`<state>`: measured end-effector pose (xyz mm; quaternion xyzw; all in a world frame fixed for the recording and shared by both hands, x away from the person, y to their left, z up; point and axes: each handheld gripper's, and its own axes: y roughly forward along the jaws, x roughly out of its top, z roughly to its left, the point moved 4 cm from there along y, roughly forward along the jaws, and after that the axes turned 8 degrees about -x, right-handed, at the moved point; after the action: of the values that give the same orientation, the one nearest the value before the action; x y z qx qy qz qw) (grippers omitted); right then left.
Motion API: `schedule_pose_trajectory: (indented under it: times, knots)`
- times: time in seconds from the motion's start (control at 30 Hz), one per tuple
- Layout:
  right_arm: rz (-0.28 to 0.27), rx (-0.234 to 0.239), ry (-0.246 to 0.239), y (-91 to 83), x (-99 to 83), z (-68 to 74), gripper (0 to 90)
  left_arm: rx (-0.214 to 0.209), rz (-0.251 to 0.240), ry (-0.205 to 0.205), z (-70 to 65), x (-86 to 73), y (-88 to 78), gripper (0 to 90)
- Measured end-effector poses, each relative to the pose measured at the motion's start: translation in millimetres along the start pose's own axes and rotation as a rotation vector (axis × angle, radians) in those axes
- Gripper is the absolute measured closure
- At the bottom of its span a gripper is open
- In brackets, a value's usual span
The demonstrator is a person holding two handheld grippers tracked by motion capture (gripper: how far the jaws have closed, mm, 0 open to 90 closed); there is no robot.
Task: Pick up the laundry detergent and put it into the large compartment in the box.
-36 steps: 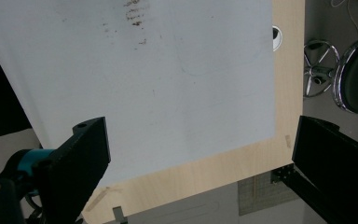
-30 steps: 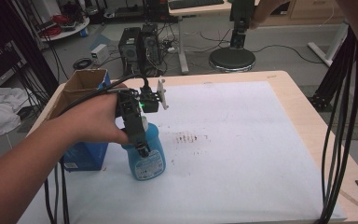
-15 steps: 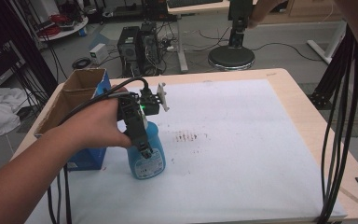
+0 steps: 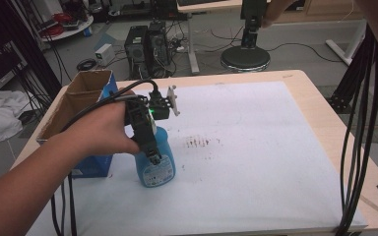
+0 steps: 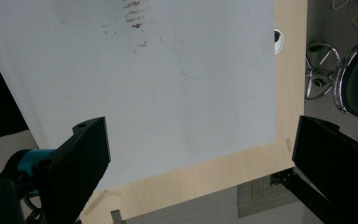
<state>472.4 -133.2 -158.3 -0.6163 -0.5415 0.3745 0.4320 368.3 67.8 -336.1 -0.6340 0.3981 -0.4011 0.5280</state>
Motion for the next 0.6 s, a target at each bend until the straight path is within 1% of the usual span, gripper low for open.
schedule_pose_trajectory:
  times: [0.07, 0.1, 0.27, 0.4, 0.6]
  knots:
    - [0.002, 0.000, 0.000, -0.5, -1.1, -0.4, 3.1, 0.005, 0.002, 0.002, 0.2, -0.1, 0.2, 16.7]
    - [0.003, -0.001, 0.008, -0.6, -1.5, -0.1, 3.1, 0.011, 0.003, 0.001, 0.3, 0.1, 0.2, 18.3]
    - [0.004, -0.003, 0.005, -0.2, -2.8, -0.7, 3.1, 0.010, 0.007, 0.004, -0.1, 1.1, 0.9, 22.5]
    - [0.005, -0.003, 0.009, -0.1, -2.2, -0.3, 3.1, 0.007, 0.005, 0.002, -0.6, 1.3, 1.3, 24.3]
    - [0.009, 0.000, 0.007, 1.2, -1.2, -1.4, 3.1, 0.004, 0.014, 0.007, -0.7, 0.8, 1.9, 27.9]
